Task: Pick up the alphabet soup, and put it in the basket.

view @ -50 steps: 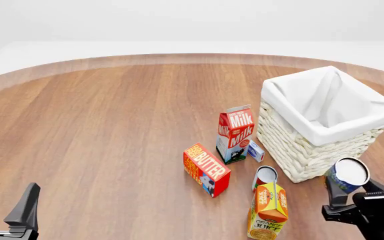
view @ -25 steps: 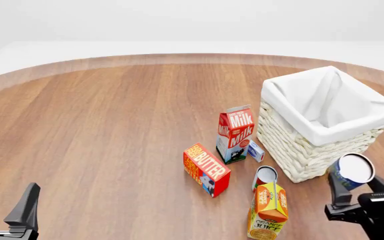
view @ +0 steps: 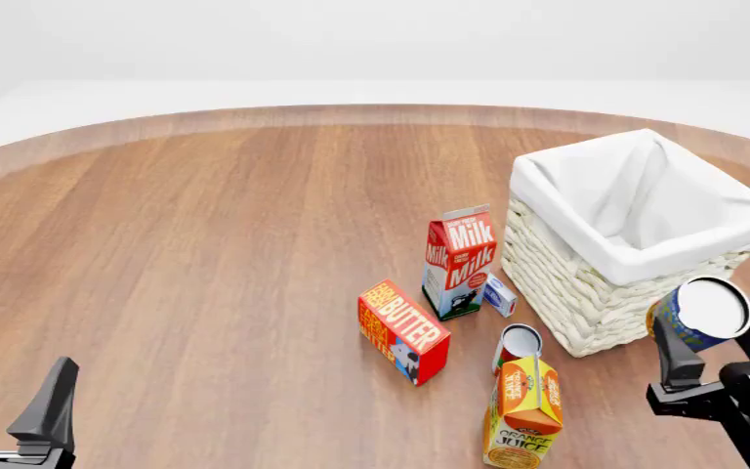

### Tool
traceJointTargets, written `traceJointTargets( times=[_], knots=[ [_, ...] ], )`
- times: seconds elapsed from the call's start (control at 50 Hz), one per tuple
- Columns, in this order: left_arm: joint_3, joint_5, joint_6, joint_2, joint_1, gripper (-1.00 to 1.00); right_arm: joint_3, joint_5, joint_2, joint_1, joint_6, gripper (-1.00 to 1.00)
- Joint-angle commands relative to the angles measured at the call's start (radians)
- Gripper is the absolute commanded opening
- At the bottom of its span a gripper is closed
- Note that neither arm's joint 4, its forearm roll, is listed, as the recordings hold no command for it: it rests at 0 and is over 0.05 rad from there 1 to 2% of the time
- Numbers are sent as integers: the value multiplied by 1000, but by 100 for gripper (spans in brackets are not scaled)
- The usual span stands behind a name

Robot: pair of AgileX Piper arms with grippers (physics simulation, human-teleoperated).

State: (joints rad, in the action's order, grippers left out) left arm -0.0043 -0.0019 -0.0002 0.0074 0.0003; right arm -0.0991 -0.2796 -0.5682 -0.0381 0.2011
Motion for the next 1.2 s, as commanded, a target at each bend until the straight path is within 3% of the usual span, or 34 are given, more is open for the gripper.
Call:
traceJointTargets(
  times=[0.02, 0.84, 1.2],
  knots=[
    [0, 0, 0, 0, 0, 100, -51, 16, 8, 2, -8, -100],
    [0, 0, 0, 0, 0, 100, -196, 63, -8, 5, 12, -100],
    [0, 0, 0, 0, 0, 100, -251, 40, -67, 2, 24, -100]
  ],
)
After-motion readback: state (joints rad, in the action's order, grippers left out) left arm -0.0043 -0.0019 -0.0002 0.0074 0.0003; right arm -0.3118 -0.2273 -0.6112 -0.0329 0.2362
